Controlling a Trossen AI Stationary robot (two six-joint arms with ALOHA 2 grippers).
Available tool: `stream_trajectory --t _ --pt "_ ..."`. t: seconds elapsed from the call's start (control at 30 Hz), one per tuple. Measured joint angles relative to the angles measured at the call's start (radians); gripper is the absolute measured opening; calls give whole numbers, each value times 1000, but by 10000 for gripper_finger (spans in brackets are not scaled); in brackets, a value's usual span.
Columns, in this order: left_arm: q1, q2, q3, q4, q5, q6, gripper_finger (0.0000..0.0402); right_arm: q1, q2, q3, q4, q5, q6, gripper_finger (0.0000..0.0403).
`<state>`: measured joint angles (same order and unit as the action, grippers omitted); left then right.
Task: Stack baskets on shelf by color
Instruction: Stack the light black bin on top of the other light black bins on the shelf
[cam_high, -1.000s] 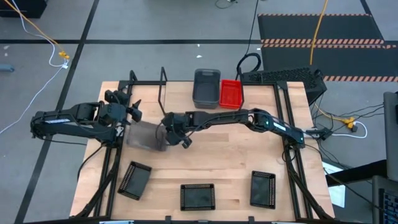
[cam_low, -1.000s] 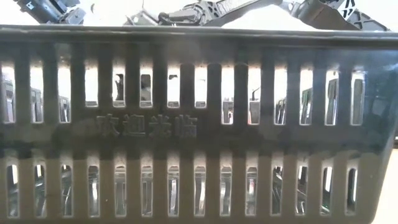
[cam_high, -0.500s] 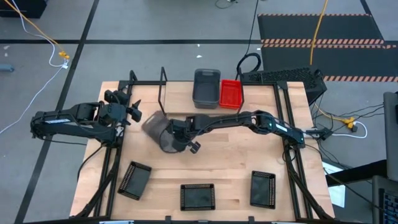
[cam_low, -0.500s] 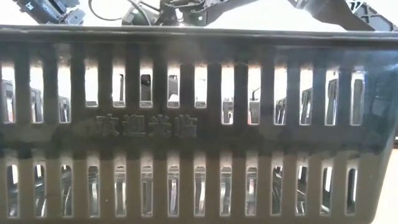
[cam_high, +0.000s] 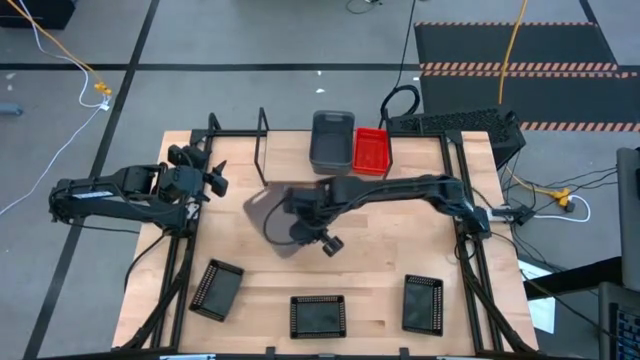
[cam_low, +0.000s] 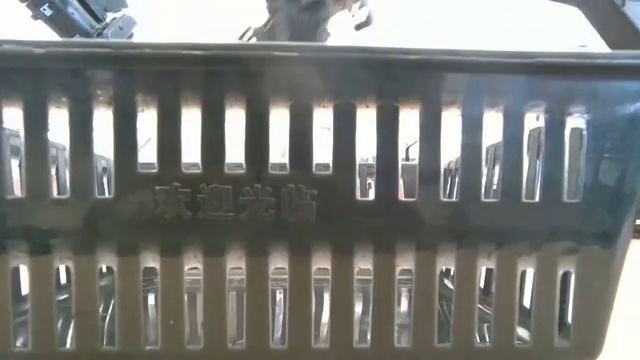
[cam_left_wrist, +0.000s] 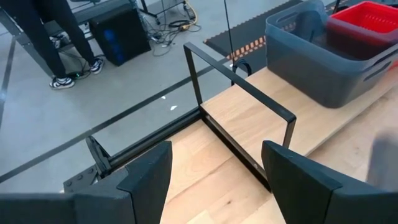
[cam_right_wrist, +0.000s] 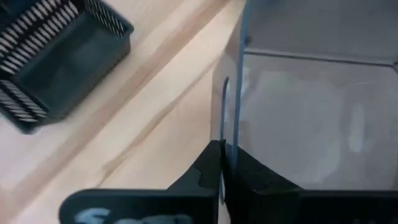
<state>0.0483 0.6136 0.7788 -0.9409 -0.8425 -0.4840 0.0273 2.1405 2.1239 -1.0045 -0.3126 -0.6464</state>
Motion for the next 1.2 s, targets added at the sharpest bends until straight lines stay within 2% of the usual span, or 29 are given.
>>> stream_trajectory --t 0.13,0.37,0.47,0.57,0.8,1.1,1.2 --pt "0 0 0 -1 0 -12 250 -18 -121 0 -61 104 108 1" --pt "0 0 0 1 3 -15 250 -96 -291 2 -74 464 238 1" --pt "0 0 0 5 3 -15 250 -175 -312 -7 -38 518 269 1" --pt "0 0 0 8 3 -15 250 -275 -314 -53 1 509 272 1" --pt "0 0 0 9 3 -11 250 -447 -307 -247 121 383 287 0" --pt "0 0 0 11 -4 -15 250 -457 -309 -329 125 280 325 0" --pt "0 0 0 11 -4 -25 250 -442 -310 -329 110 280 344 0"
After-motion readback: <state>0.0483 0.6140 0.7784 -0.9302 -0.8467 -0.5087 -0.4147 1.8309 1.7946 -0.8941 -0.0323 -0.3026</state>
